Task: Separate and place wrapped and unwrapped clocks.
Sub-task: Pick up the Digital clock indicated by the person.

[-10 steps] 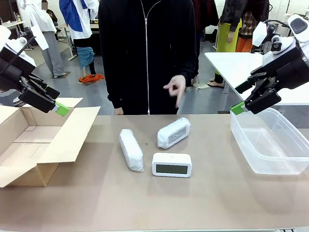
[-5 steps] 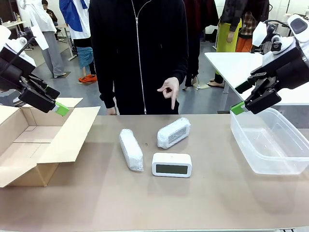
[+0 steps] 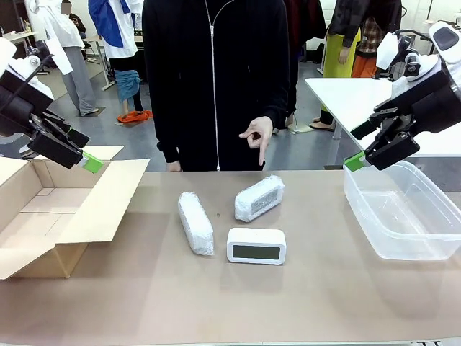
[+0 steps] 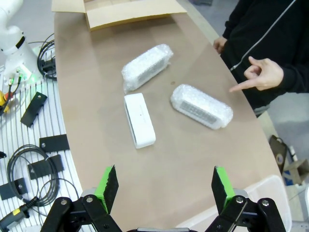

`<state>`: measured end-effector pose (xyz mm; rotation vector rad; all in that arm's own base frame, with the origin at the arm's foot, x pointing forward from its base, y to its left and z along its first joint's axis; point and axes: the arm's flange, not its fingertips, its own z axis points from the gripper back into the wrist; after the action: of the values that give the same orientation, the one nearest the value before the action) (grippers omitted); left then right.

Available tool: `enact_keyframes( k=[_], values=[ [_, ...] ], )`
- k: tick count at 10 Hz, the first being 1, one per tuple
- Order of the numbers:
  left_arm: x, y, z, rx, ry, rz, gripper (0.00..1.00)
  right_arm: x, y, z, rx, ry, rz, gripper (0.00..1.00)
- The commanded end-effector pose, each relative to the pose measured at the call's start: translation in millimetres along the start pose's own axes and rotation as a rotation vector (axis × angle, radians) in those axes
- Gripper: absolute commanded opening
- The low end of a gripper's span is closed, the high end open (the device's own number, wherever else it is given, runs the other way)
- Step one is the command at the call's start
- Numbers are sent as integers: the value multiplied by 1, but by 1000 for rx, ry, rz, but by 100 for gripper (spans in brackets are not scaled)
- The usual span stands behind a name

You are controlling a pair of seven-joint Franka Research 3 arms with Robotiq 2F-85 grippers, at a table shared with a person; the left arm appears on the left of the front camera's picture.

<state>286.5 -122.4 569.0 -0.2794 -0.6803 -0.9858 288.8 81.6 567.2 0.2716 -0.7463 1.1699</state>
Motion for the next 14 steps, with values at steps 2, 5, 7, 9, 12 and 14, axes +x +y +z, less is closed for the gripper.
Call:
enact_keyframes(
  k=[2,5,7,9,12,14],
  values=[
    [0,1,-1,0,1,3,100,1,1,-1,17,-8,-14,100],
    [30,10,-10,-57,55,-91,100,1,1,-1,17,-8,-14,100],
    [107,21,-47,-148,129,-255,100,1,1,-1,17,-8,-14,100],
    [182,29,-117,-167,212,-250,100,1,1,-1,17,-8,-14,100],
    [235,15,-226,-226,244,-205,100,1,1,-1,17,-8,-14,100],
    [241,-6,-277,-154,250,-246,100,1,1,-1,17,-8,-14,100]
  ],
)
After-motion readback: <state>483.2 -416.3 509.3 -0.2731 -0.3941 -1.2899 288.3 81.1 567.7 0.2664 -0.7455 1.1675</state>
